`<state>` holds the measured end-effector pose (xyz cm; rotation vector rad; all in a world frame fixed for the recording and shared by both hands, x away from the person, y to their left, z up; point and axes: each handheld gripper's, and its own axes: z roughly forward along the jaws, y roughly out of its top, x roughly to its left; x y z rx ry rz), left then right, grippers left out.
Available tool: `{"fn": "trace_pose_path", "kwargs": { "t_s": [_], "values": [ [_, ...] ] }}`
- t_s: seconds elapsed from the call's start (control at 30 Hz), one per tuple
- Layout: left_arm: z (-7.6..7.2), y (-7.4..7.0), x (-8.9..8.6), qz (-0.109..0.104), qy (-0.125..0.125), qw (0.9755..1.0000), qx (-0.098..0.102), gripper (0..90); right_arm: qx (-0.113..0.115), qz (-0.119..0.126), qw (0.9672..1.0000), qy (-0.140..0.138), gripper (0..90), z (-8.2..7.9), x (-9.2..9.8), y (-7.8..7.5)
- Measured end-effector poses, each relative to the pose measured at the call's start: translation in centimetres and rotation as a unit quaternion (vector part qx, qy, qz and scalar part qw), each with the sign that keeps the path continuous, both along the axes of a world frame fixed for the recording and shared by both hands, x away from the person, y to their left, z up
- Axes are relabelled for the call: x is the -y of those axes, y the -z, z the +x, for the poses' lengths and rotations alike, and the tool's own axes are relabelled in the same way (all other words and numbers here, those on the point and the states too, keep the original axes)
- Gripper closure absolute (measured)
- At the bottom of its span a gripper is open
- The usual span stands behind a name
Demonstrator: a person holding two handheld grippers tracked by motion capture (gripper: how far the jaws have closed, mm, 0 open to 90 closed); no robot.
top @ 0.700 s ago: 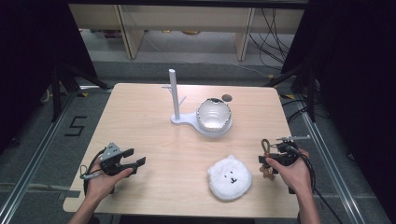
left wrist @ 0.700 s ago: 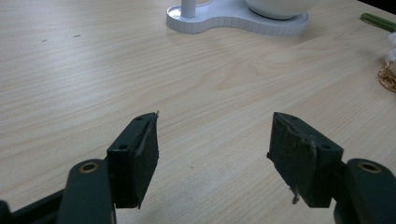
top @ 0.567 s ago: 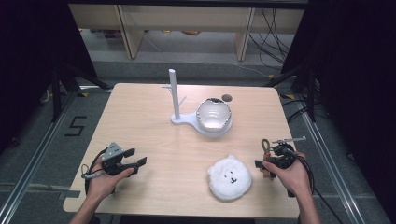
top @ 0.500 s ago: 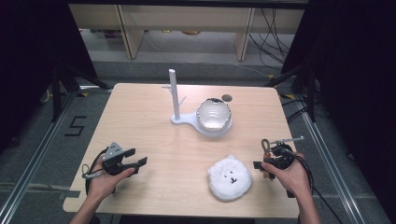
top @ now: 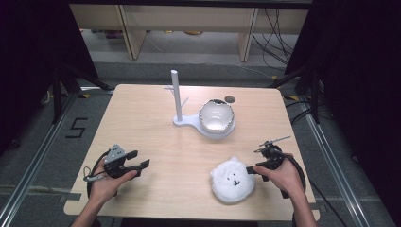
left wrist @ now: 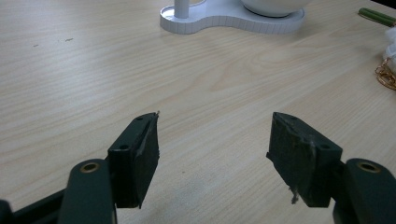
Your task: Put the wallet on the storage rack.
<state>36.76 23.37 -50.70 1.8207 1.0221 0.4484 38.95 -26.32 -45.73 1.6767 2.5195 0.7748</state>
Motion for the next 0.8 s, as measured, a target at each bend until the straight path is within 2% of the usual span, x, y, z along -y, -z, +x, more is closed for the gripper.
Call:
{"fn": "trace_pose_path", "kwargs": {
  "t_s": [0.07, 0.1, 0.2, 0.23, 0.27, 0.3, 0.33, 0.37, 0.4, 0.43, 0.57, 0.6, 0.67, 0.7, 0.73, 0.8],
  "values": [
    [0.0, 0.0, 0.1, 0.000, -0.002, 1.0000, 0.000, 32.5, -0.007, -0.007, 0.9999, -0.001, 47.2, 0.2, -0.4, 0.2],
    [0.0, 0.0, 0.1, 0.004, -0.005, 1.0000, -0.003, 32.5, -0.026, -0.013, 0.9994, 0.016, 46.7, 0.3, -1.0, 0.5],
    [0.1, 0.0, 0.1, 0.001, 0.000, 1.0000, -0.001, 32.4, -0.039, -0.011, 0.9990, 0.020, 46.5, 0.4, -1.3, 0.7],
    [0.0, 0.0, 0.1, 0.004, -0.002, 1.0000, -0.002, 32.4, -0.034, -0.013, 0.9993, -0.004, 46.5, 0.8, -1.2, 1.0],
    [0.0, 0.1, 0.1, 0.003, -0.001, 1.0000, -0.001, 32.4, -0.034, -0.013, 0.9993, -0.004, 46.5, 0.8, -1.2, 1.0],
    [0.0, 0.1, 0.1, 0.004, -0.001, 1.0000, -0.002, 32.4, -0.056, -0.009, 0.9983, 0.011, 46.5, 0.7, -1.7, 1.0],
    [0.0, 0.1, 0.1, 0.004, -0.001, 1.0000, -0.003, 32.4, -0.056, -0.009, 0.9983, 0.011, 46.5, 0.7, -1.7, 1.0],
    [-0.1, 0.1, 0.1, 0.004, -0.001, 1.0000, -0.003, 32.4, -0.045, -0.010, 0.9989, -0.007, 46.5, 1.0, -1.7, 1.2],
    [-0.1, 0.1, 0.1, 0.003, -0.001, 1.0000, -0.003, 32.4, -0.042, -0.015, 0.9990, -0.009, 46.6, 1.1, -1.8, 1.4],
    [-0.1, 0.1, 0.1, 0.004, -0.001, 1.0000, -0.003, 32.4, -0.079, -0.013, 0.9967, 0.014, 47.0, 0.9, -2.5, 1.3],
    [-0.1, 0.2, 0.1, 0.004, -0.001, 1.0000, -0.003, 32.4, -0.088, -0.014, 0.9959, 0.011, 49.2, 1.1, -2.7, 1.6],
    [-0.1, 0.3, 0.0, 0.003, 0.002, 1.0000, -0.003, 32.4, -0.075, -0.018, 0.9970, -0.003, 51.1, 1.3, -2.5, 1.8],
    [-0.1, 0.3, 0.0, 0.005, 0.000, 1.0000, -0.004, 32.4, -0.076, -0.018, 0.9969, -0.011, 54.2, 1.4, -2.4, 2.0],
    [-0.1, 0.3, 0.0, 0.010, -0.002, 0.9999, -0.007, 32.3, -0.093, -0.010, 0.9956, 0.001, 56.0, 1.3, -2.6, 1.8],
    [-0.1, 0.3, 0.0, 0.008, -0.002, 0.9999, -0.006, 32.3, -0.095, -0.015, 0.9953, -0.001, 61.2, 1.4, -2.6, 1.9],
    [-0.1, 0.3, 0.0, 0.007, -0.001, 1.0000, -0.005, 32.3, -0.090, -0.019, 0.9958, -0.002, 64.1, 1.4, -2.6, 1.9]
  ]
}}
